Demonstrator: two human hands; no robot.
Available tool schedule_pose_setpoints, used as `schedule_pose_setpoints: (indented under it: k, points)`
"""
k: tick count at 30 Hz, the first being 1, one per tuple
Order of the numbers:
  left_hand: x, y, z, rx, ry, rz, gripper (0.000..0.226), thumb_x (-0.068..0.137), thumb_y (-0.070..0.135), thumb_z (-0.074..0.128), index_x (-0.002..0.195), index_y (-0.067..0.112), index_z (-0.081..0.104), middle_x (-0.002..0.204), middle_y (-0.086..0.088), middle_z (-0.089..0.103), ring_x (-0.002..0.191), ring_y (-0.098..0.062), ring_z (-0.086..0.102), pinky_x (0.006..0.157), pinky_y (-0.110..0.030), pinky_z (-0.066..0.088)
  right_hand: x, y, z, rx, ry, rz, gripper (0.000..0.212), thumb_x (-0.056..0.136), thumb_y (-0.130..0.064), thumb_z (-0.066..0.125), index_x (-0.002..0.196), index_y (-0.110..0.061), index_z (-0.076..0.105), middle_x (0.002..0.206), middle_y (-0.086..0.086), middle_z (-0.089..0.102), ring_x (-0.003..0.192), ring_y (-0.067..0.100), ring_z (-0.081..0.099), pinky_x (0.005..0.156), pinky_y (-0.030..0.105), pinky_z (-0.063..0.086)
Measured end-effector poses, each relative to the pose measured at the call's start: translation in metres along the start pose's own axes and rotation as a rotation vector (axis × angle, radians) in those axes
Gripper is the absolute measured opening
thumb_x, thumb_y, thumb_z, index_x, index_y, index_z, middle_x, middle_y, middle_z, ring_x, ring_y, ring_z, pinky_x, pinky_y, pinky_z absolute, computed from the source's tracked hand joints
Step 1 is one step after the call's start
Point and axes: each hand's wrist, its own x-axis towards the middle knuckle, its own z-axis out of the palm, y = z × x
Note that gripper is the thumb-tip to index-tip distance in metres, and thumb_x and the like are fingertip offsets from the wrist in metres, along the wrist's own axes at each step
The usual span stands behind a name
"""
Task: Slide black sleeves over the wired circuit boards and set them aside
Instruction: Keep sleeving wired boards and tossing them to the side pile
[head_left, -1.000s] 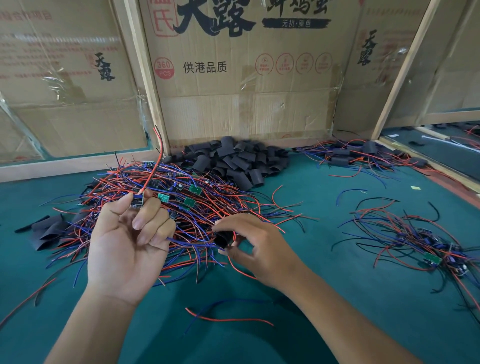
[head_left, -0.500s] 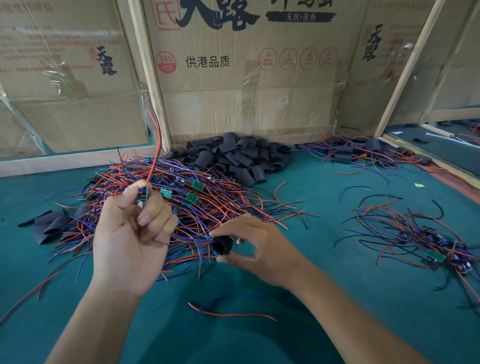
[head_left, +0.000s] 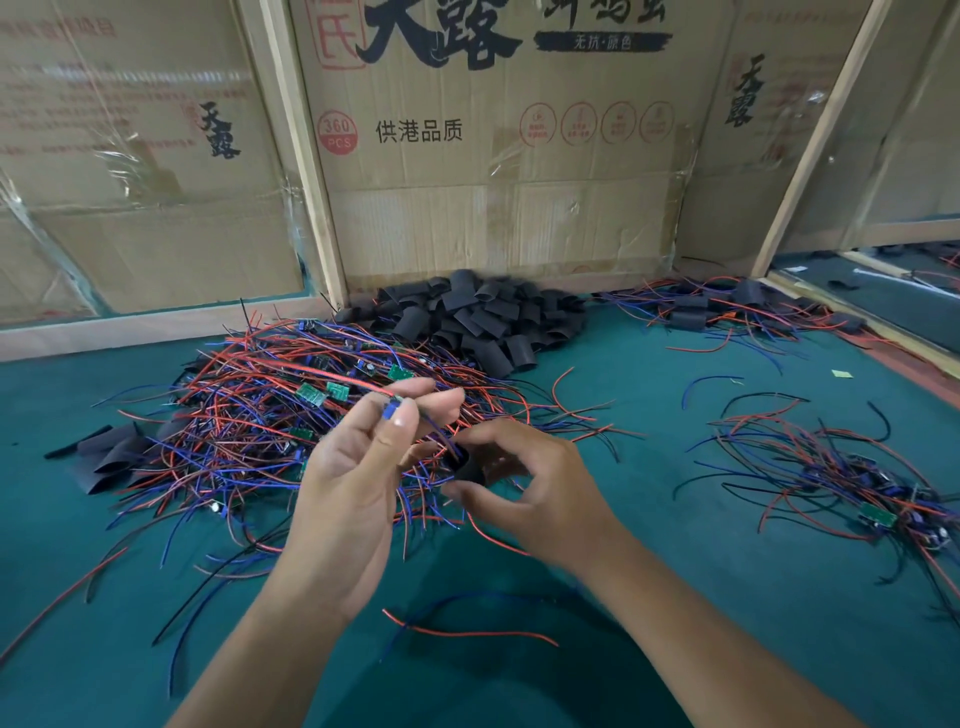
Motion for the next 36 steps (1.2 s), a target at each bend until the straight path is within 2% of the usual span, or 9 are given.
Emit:
schedule_pose_setpoints:
  k: [2, 5, 10, 13, 15, 17, 20, 25, 36]
  points:
    - [-0.001, -0.003, 0.002, 0.032, 0.000, 0.013, 0.020, 0.094, 0.026, 0.062, 0.108, 0.012, 0.066, 0.110, -0.013, 0.074, 0.111, -0.022, 0.066, 0.094, -0.029, 0.050, 0.000, 0.000, 0.000, 0.001, 0.026, 0.009, 0.028, 0.081, -0.033, 0.079, 0.105, -0.035, 0.065, 0.094, -0.014, 0.069, 0.083, 0.007, 0.066, 0.072, 0.016, 0.051]
    - [-0.003, -0.010, 0.005, 0.113, 0.008, 0.058, 0.020, 0.091, 0.019, 0.064, 0.105, 0.005, 0.066, 0.105, -0.012, 0.076, 0.105, -0.019, 0.070, 0.087, -0.019, 0.052, 0.000, 0.002, 0.000, 0.029, 0.040, 0.049, 0.026, 0.082, -0.036, 0.078, 0.105, -0.032, 0.067, 0.096, -0.011, 0.071, 0.087, 0.011, 0.067, 0.077, 0.026, 0.054]
    - [-0.001, -0.016, 0.002, 0.457, 0.016, 0.099, 0.021, 0.084, 0.047, 0.071, 0.097, 0.031, 0.073, 0.080, 0.006, 0.074, 0.065, -0.011, 0.062, 0.063, -0.017, 0.047, 0.001, 0.001, -0.002, 0.068, 0.040, 0.056, 0.019, 0.085, -0.028, 0.076, 0.102, -0.029, 0.069, 0.088, -0.009, 0.071, 0.083, 0.014, 0.068, 0.077, 0.025, 0.053]
    - [0.001, -0.019, -0.001, 0.492, 0.022, 0.101, 0.024, 0.078, 0.057, 0.070, 0.092, 0.037, 0.072, 0.073, -0.010, 0.067, 0.062, -0.026, 0.057, 0.059, -0.038, 0.045, 0.001, 0.000, -0.005, 0.034, 0.042, 0.035, 0.019, 0.086, -0.025, 0.076, 0.104, -0.027, 0.069, 0.088, -0.009, 0.068, 0.081, 0.015, 0.065, 0.075, 0.033, 0.053]
    - [0.000, -0.019, 0.000, 0.471, -0.008, 0.084, 0.027, 0.078, 0.056, 0.069, 0.092, 0.034, 0.073, 0.074, -0.017, 0.065, 0.065, -0.026, 0.056, 0.061, -0.044, 0.046, 0.002, -0.001, -0.008, -0.032, 0.039, 0.007, 0.022, 0.086, -0.025, 0.075, 0.107, -0.022, 0.071, 0.090, -0.009, 0.066, 0.080, 0.012, 0.062, 0.072, 0.027, 0.049]
    - [-0.002, -0.019, 0.003, 0.371, -0.027, 0.052, 0.025, 0.081, 0.046, 0.069, 0.092, 0.025, 0.075, 0.068, -0.005, 0.064, 0.063, -0.010, 0.055, 0.058, -0.027, 0.045, 0.004, -0.001, -0.011, -0.107, 0.056, -0.029, 0.024, 0.085, -0.021, 0.076, 0.108, -0.018, 0.072, 0.089, -0.006, 0.065, 0.077, 0.007, 0.058, 0.071, 0.018, 0.044]
    - [-0.002, -0.020, 0.005, 0.150, 0.015, -0.084, 0.021, 0.085, 0.030, 0.063, 0.091, 0.017, 0.078, 0.067, -0.003, 0.059, 0.058, -0.013, 0.048, 0.052, -0.021, 0.039, 0.006, -0.002, -0.017, -0.173, 0.065, -0.069, 0.027, 0.084, -0.018, 0.079, 0.110, -0.017, 0.073, 0.085, -0.007, 0.062, 0.075, 0.004, 0.054, 0.070, 0.014, 0.039]
    - [-0.002, -0.013, 0.006, 0.054, 0.005, -0.113, 0.004, 0.085, 0.021, 0.071, 0.084, 0.022, 0.074, 0.072, -0.013, 0.065, 0.059, -0.017, 0.056, 0.052, -0.021, 0.046, 0.008, 0.002, -0.022, -0.202, 0.058, -0.144, 0.033, 0.086, -0.019, 0.078, 0.118, -0.014, 0.073, 0.092, -0.003, 0.062, 0.082, 0.002, 0.056, 0.074, 0.016, 0.043]
    - [-0.001, -0.011, -0.001, -0.016, -0.021, -0.175, 0.017, 0.074, 0.029, 0.075, 0.085, 0.016, 0.072, 0.075, -0.007, 0.062, 0.062, -0.012, 0.055, 0.056, -0.018, 0.046, 0.008, 0.005, -0.027, -0.223, 0.020, -0.175, 0.044, 0.083, -0.028, 0.081, 0.122, -0.012, 0.069, 0.103, -0.004, 0.069, 0.096, 0.004, 0.063, 0.086, 0.019, 0.049]
